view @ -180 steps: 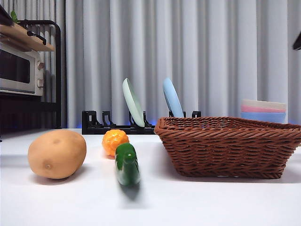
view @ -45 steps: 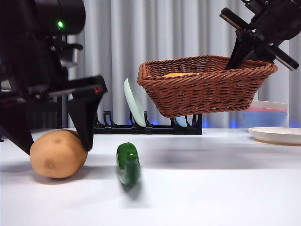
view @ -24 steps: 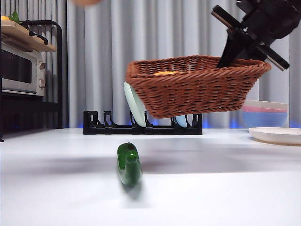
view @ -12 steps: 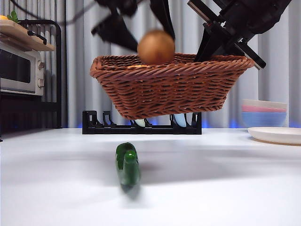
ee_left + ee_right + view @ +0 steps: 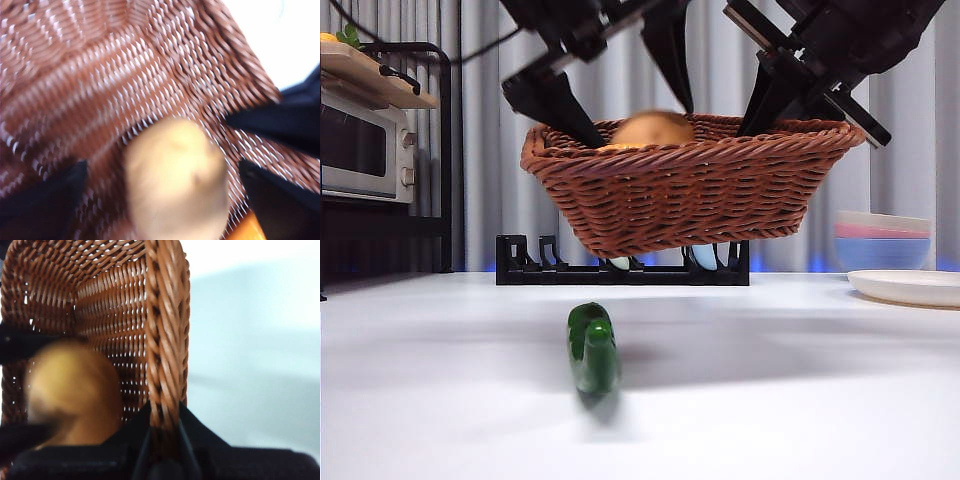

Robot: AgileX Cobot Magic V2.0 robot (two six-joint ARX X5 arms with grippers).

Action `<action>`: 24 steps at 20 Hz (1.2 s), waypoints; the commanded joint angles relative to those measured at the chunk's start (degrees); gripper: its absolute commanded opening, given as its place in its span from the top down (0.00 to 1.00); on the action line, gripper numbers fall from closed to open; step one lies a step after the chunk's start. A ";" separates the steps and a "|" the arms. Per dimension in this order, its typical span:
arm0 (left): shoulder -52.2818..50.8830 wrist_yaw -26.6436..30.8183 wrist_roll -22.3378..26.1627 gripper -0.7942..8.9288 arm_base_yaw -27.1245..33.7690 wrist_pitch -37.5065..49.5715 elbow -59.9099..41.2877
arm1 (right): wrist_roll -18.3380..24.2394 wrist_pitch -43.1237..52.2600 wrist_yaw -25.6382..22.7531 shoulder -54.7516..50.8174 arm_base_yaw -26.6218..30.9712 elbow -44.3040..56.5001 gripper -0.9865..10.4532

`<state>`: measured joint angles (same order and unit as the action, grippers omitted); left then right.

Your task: Pick up the basket,pick up the corn from the table,pick up the potato from the table,pick up the cucumber from the table,put all items into the basket

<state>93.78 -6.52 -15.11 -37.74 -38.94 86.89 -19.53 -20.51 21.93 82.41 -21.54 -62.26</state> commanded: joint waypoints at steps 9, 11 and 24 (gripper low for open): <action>-25.79 -1.01 6.88 0.27 -2.99 -31.67 5.66 | -0.28 1.25 0.63 -0.15 7.89 -0.59 0.93; -29.66 -0.90 4.48 0.27 -4.04 -33.11 2.97 | -0.28 1.57 0.63 -0.15 9.07 -0.59 0.93; -23.32 3.76 -13.42 0.27 -8.39 0.92 -34.36 | -0.04 2.08 0.63 -0.15 11.47 -0.59 0.93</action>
<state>70.19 -3.14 -27.64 -46.28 -38.41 52.90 -19.49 -19.66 22.04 82.41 -10.11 -62.26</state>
